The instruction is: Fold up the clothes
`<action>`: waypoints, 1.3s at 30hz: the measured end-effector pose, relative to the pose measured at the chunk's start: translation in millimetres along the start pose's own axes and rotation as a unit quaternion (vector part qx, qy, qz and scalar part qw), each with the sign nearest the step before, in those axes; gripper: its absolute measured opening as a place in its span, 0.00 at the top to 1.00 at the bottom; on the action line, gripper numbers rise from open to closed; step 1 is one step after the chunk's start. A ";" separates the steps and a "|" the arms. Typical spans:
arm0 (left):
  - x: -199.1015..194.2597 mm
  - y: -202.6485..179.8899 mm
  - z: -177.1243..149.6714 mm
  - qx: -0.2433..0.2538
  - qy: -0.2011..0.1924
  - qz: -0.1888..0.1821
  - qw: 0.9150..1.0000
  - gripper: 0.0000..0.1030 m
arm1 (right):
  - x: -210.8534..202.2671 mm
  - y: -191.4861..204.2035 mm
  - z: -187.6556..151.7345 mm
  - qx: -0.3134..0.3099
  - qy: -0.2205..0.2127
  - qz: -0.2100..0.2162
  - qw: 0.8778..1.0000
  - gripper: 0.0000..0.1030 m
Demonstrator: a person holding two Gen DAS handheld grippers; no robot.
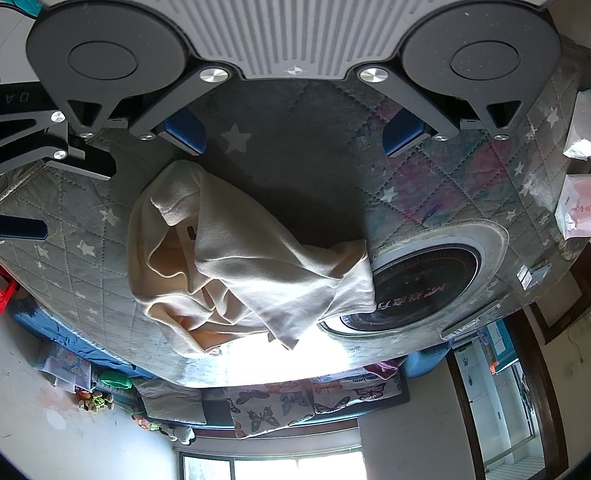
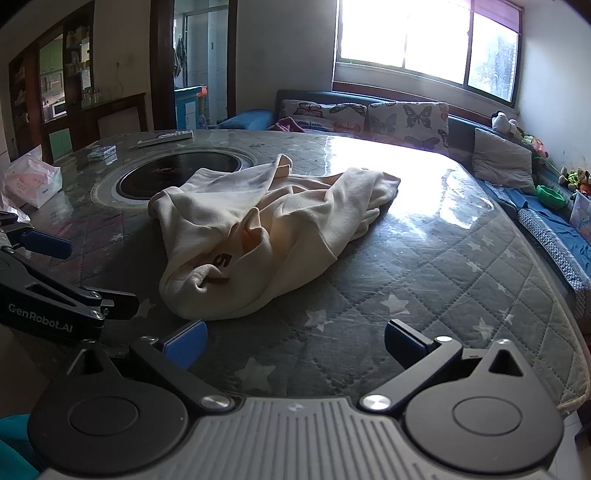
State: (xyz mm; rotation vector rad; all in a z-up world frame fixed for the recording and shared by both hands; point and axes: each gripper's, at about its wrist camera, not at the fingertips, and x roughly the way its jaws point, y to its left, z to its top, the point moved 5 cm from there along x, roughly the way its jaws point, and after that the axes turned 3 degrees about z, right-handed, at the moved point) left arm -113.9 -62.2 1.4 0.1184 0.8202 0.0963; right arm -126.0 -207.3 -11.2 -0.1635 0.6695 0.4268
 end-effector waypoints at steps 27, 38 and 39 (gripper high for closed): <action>2.3 -1.5 -0.6 -0.002 0.003 -0.005 1.000 0.00 | 4.9 0.5 -0.4 0.000 0.006 0.000 1.000 0.00; 2.4 -0.8 2.7 -0.001 0.002 -0.007 1.000 0.00 | 4.2 1.4 3.4 -0.003 0.005 0.003 1.000 0.00; 2.5 -0.5 3.4 -0.002 0.002 -0.008 1.000 0.00 | 4.1 1.4 4.2 -0.003 0.005 0.003 1.000 0.00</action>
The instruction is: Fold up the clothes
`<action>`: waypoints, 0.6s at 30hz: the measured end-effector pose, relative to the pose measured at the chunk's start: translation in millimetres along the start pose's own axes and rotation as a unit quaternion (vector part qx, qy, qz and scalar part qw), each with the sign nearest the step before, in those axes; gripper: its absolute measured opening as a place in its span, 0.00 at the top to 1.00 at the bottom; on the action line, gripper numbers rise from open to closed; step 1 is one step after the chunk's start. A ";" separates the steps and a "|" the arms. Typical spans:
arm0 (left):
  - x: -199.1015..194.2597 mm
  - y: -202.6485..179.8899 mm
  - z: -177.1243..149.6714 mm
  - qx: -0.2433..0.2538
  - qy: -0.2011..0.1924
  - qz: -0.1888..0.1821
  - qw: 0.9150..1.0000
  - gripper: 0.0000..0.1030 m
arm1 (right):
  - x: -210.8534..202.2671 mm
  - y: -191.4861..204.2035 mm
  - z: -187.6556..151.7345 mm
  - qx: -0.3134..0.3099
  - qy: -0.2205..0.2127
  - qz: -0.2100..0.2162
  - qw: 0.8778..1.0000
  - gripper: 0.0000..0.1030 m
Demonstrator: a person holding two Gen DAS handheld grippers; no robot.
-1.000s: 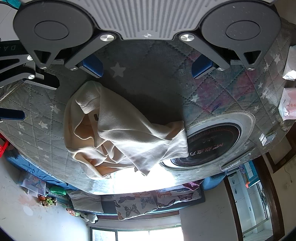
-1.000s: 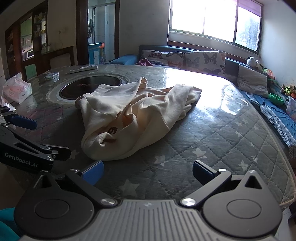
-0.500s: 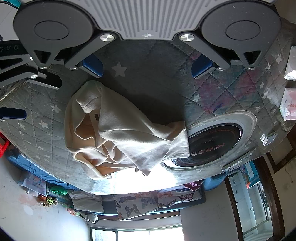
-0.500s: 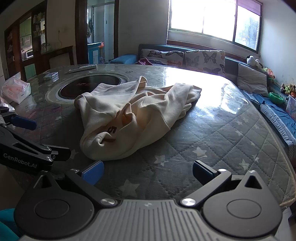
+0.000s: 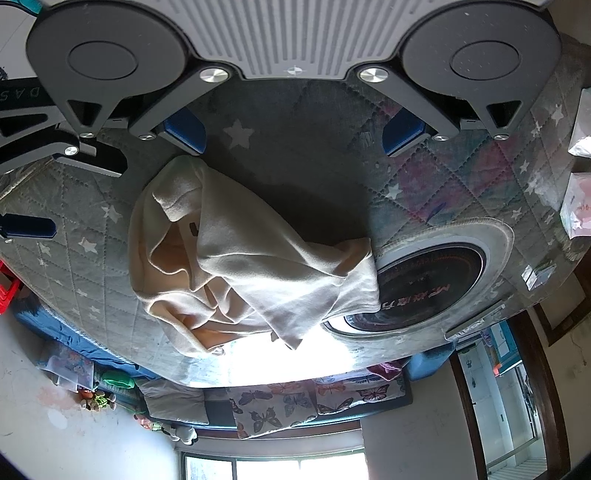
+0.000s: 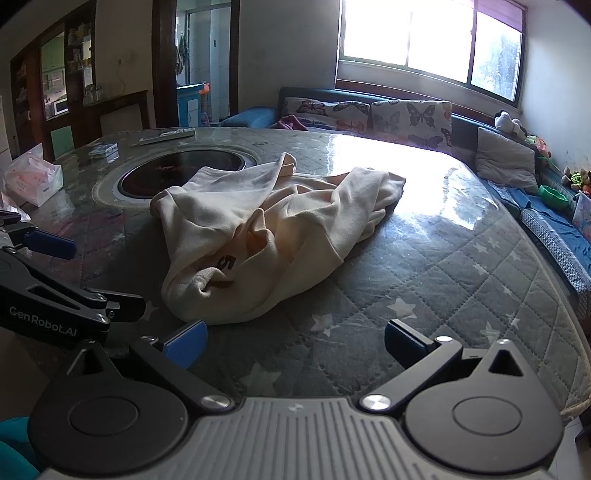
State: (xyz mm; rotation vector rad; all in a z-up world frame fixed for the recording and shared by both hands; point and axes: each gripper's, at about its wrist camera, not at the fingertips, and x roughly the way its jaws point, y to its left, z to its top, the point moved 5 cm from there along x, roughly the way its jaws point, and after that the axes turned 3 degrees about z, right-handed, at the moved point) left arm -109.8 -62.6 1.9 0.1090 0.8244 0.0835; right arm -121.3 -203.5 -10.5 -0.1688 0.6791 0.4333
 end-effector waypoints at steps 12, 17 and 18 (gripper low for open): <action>2.7 6.5 16.4 -0.004 -0.001 -0.004 1.000 0.00 | 5.4 -3.2 15.1 0.007 0.000 0.000 1.000 0.00; 5.1 10.3 23.1 -0.003 0.000 -0.004 1.000 0.00 | 9.4 -6.6 23.4 0.013 -0.002 -0.001 1.000 0.00; 5.7 11.4 25.0 -0.003 0.000 -0.004 1.000 0.00 | 10.3 -7.2 25.2 0.013 -0.003 -0.001 1.000 0.00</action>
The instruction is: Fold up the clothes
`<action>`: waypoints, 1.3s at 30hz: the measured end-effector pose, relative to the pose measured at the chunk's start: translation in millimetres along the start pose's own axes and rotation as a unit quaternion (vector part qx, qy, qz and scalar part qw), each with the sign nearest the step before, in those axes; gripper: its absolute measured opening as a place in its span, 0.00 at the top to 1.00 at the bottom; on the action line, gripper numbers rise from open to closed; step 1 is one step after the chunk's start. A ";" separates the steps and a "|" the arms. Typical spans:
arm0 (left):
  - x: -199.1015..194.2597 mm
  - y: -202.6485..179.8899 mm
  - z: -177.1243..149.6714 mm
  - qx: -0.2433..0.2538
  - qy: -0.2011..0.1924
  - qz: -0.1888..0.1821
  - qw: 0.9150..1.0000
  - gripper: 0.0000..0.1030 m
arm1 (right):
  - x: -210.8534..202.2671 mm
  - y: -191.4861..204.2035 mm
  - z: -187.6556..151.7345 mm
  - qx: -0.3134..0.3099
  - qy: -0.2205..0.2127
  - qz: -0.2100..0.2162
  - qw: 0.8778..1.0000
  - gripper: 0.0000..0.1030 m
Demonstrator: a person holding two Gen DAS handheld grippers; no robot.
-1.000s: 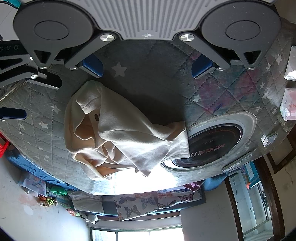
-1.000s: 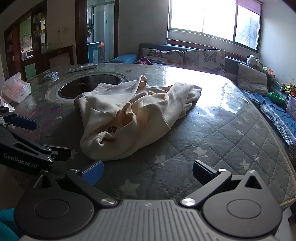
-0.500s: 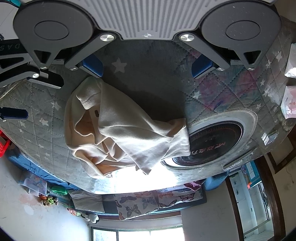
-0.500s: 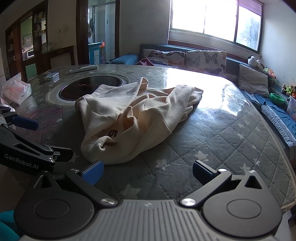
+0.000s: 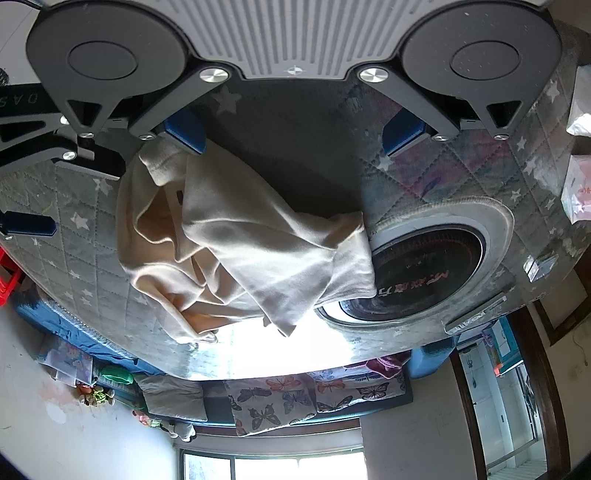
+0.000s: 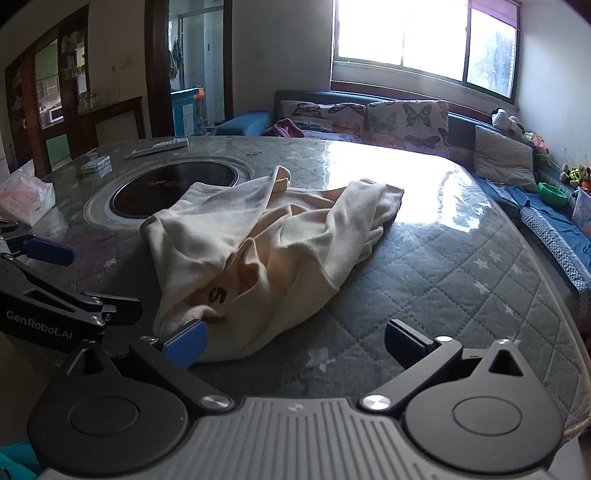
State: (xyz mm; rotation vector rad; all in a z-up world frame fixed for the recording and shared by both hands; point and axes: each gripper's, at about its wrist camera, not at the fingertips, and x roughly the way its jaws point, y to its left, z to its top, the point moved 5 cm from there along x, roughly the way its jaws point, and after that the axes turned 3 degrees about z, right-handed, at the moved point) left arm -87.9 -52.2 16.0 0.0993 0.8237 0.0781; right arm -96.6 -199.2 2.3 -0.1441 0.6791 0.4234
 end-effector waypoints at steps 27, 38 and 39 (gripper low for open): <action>32.9 6.8 50.3 0.000 0.015 -0.004 1.000 0.00 | 33.1 -29.8 43.6 0.036 -0.007 0.009 0.999 0.00; 51.9 7.4 68.9 0.000 0.021 -0.010 1.000 0.00 | 50.6 -40.0 57.2 0.046 -0.006 0.009 0.999 0.00; 54.1 7.8 70.8 -0.001 0.022 -0.010 1.000 0.00 | 52.4 -41.4 58.7 0.047 -0.006 0.009 0.999 0.00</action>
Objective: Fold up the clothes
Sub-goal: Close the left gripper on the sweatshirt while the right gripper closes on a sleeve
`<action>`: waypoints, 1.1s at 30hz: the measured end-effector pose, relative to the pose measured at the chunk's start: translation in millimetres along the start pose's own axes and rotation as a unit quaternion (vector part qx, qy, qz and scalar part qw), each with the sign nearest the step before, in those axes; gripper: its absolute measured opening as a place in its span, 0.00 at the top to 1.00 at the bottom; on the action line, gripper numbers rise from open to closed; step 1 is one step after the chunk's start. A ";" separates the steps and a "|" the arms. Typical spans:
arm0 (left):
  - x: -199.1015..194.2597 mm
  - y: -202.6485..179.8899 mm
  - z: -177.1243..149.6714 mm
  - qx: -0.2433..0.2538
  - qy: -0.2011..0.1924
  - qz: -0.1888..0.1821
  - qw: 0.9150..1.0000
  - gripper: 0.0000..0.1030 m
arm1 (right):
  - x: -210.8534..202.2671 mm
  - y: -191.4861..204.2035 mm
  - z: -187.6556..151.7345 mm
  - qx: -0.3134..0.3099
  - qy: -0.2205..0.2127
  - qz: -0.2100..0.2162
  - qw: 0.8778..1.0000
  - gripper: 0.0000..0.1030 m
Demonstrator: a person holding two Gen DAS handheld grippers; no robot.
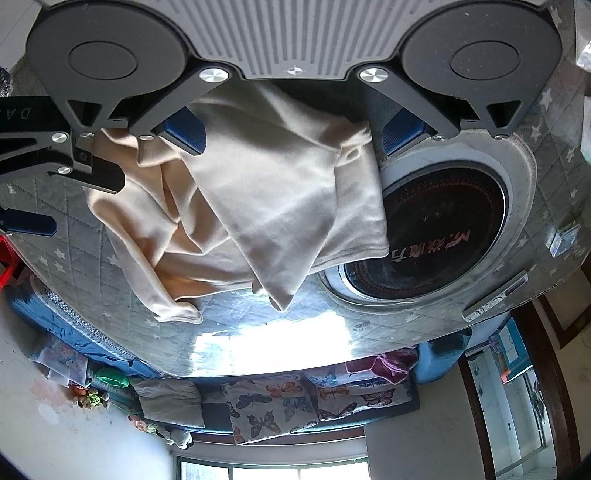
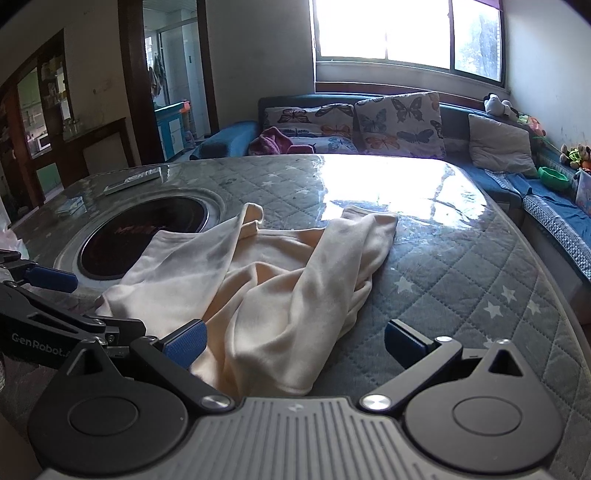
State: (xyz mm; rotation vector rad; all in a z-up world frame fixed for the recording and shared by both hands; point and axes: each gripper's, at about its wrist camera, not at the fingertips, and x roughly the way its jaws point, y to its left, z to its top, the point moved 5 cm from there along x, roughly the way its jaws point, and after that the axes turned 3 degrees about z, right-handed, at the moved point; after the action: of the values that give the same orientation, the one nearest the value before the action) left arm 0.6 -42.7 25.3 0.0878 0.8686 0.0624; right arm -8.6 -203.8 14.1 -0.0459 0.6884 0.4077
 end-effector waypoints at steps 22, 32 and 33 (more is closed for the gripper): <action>51.0 5.7 53.2 -0.013 0.000 0.015 1.000 0.00 | 47.1 -39.8 47.3 0.030 -0.012 -0.029 0.999 0.06; 80.2 2.7 78.2 -0.017 -0.011 0.017 1.000 0.02 | 69.2 -59.7 60.8 0.050 -0.003 -0.034 0.998 0.22; 82.4 1.3 80.5 -0.014 -0.014 0.017 1.000 0.03 | 71.2 -61.1 62.2 0.053 -0.003 -0.035 0.998 0.25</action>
State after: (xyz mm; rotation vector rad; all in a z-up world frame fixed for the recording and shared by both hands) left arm 115.2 -38.1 14.6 0.0767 0.8388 0.1045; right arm 102.1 -224.2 12.0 0.0310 0.6993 0.3045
